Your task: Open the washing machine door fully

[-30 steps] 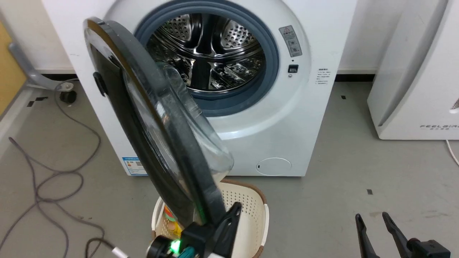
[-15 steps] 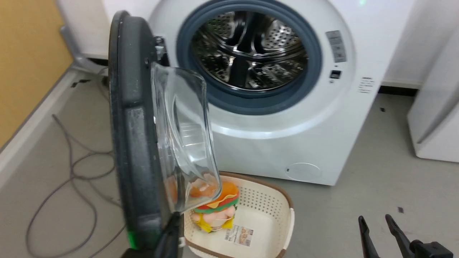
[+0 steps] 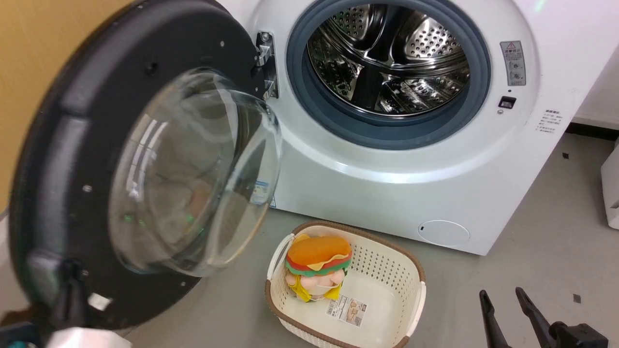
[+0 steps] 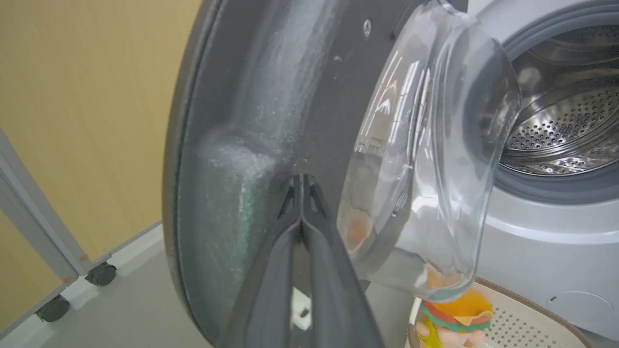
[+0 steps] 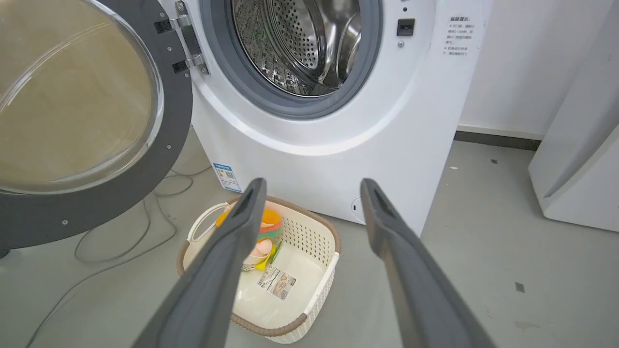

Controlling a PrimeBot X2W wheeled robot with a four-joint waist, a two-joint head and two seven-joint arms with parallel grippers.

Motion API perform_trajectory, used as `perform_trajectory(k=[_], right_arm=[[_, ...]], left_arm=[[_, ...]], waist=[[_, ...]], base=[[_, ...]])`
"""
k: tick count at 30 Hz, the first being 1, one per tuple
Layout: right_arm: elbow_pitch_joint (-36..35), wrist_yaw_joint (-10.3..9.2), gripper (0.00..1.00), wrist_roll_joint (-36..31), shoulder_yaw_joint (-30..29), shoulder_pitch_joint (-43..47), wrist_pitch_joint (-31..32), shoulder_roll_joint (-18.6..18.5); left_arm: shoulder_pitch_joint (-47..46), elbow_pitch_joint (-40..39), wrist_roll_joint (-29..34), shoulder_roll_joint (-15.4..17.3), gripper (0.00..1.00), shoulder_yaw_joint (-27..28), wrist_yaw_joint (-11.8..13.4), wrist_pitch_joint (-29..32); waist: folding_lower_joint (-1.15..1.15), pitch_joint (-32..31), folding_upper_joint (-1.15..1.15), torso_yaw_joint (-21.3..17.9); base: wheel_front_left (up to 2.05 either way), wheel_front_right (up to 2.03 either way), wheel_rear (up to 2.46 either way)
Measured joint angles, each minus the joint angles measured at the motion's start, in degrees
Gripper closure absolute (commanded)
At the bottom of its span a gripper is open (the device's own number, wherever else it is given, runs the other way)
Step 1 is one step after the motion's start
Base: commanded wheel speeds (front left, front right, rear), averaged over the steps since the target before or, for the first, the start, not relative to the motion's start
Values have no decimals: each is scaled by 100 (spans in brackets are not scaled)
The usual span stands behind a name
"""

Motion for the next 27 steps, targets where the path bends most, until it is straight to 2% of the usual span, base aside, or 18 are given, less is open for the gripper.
perform_trajectory(k=[3, 8, 11, 15, 21, 26, 27], right_arm=[[14, 0, 0, 1, 8, -6, 0, -1], [58, 0, 0, 9, 13, -17, 0, -1], [94, 0, 0, 10, 46, -22, 0, -1], [140, 0, 0, 10, 76, -34, 0, -1], [148, 0, 0, 10, 75, -32, 27, -1], [140, 0, 0, 9, 38, -14, 71, -1], [137, 0, 0, 9, 35, -12, 94, -1]], left_arm=[[-244, 399, -209, 116, 100, 277, -170, -88], [-656, 1379, -604, 261, 100, 716, -617, -270], [-847, 1958, -759, 305, 100, 972, -881, -376], [-943, 2463, -801, 269, 100, 1250, -1111, -446], [-873, 2453, -505, -129, 100, 1597, -1260, -464], [-446, 2003, -261, -666, 99, 1682, -1296, -464], [-346, 1891, -193, -792, 64, 1639, -1295, -464]], waist=[[0, 17, 0, -19], [0, 23, 0, -108], [0, 12, 0, -191], [0, -16, 0, -315], [0, -93, 0, -422], [0, -157, 0, -450], [0, -172, 0, -448]], base=[[0, 0, 0], [0, 0, 0], [0, 0, 0], [0, 0, 0], [0, 0, 0], [0, 0, 0], [0, 0, 0]])
